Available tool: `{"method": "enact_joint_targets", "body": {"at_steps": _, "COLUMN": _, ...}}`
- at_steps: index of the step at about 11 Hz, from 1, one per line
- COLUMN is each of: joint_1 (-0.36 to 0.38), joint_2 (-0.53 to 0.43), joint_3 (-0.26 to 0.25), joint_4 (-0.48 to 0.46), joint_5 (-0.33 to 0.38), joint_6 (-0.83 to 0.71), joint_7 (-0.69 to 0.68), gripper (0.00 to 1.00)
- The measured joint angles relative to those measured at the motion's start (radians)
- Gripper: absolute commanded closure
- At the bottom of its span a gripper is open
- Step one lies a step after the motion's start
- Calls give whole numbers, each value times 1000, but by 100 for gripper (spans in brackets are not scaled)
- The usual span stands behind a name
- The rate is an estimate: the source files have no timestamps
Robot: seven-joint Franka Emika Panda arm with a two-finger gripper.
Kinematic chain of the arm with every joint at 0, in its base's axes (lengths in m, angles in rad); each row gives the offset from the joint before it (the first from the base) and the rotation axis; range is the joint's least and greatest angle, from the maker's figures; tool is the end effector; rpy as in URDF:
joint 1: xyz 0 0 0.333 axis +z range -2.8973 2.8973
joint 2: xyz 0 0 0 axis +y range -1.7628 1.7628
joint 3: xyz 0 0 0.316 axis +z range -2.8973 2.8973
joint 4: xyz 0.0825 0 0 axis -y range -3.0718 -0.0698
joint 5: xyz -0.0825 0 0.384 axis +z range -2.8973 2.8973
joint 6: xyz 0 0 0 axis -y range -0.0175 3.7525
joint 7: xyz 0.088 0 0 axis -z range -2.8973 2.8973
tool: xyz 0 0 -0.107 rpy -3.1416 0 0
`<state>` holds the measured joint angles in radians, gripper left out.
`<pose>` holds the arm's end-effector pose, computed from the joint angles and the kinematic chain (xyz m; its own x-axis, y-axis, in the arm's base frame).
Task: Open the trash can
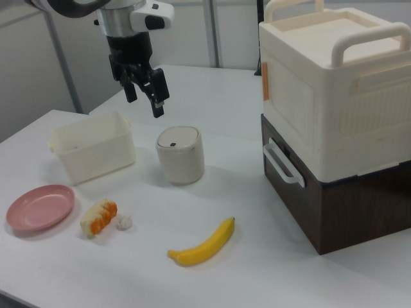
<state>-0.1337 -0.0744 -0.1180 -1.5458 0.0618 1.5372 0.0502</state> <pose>0.5121 -0.1276 0.6735 0.9535 -0.2950 0.0617 -0.2904 -0.9541 -0.0734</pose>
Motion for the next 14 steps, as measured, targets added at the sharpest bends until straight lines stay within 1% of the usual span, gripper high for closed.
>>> {"method": "enact_joint_targets", "body": {"at_steps": 3, "joint_1": 0, "joint_2": 0, "joint_3": -2, "joint_4": 0, "joint_5": 0, "joint_6": 0, "joint_7": 0, "gripper": 0}}
{"method": "enact_joint_targets", "body": {"at_steps": 5, "joint_1": 0, "joint_2": 0, "joint_3": -2, "joint_4": 0, "joint_5": 0, "joint_6": 0, "joint_7": 0, "gripper": 5}}
{"method": "enact_joint_targets", "body": {"at_steps": 6, "joint_1": 0, "joint_2": 0, "joint_3": -2, "joint_4": 0, "joint_5": 0, "joint_6": 0, "joint_7": 0, "gripper": 5}}
{"method": "enact_joint_targets", "body": {"at_steps": 10, "joint_1": 0, "joint_2": 3, "joint_3": -2, "joint_4": 0, "joint_5": 0, "joint_6": 0, "joint_7": 0, "gripper": 3}}
{"method": "enact_joint_targets", "body": {"at_steps": 11, "joint_1": 0, "joint_2": 4, "joint_3": -2, "joint_4": 0, "joint_5": 0, "joint_6": 0, "joint_7": 0, "gripper": 0}}
{"method": "enact_joint_targets", "body": {"at_steps": 14, "joint_1": 0, "joint_2": 4, "joint_3": -2, "joint_4": 0, "joint_5": 0, "joint_6": 0, "joint_7": 0, "gripper": 0}}
